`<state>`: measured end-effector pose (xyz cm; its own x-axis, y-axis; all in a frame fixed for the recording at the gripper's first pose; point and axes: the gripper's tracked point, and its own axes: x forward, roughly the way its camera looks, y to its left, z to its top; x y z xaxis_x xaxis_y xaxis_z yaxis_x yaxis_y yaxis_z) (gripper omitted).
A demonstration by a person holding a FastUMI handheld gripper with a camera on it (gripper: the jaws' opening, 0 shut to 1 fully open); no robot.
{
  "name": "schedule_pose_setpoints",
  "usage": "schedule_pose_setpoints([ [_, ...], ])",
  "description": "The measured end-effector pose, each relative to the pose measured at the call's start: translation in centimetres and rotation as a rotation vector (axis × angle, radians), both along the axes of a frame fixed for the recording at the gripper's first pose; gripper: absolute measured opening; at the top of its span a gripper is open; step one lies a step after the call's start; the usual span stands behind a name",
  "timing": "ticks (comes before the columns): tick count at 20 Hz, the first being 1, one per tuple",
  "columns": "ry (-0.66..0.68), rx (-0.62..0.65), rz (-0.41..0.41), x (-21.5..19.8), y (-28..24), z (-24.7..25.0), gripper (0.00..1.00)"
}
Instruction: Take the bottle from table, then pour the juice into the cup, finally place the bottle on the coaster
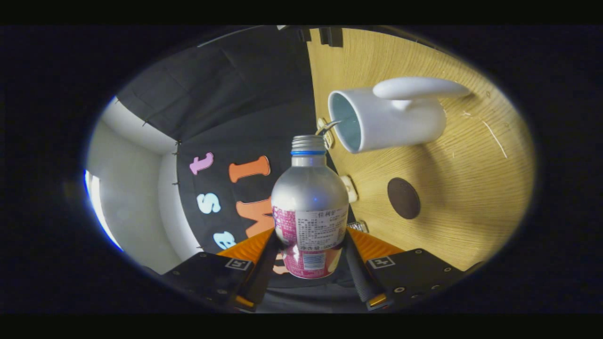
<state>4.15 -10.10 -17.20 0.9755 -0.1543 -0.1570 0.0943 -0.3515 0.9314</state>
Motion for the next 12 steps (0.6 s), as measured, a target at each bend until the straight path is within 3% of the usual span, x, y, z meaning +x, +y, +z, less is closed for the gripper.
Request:
schedule_pose_setpoints([
  [12,-0.014,0.030,-0.024,-0.15,-0.73,0.17,0.74],
])
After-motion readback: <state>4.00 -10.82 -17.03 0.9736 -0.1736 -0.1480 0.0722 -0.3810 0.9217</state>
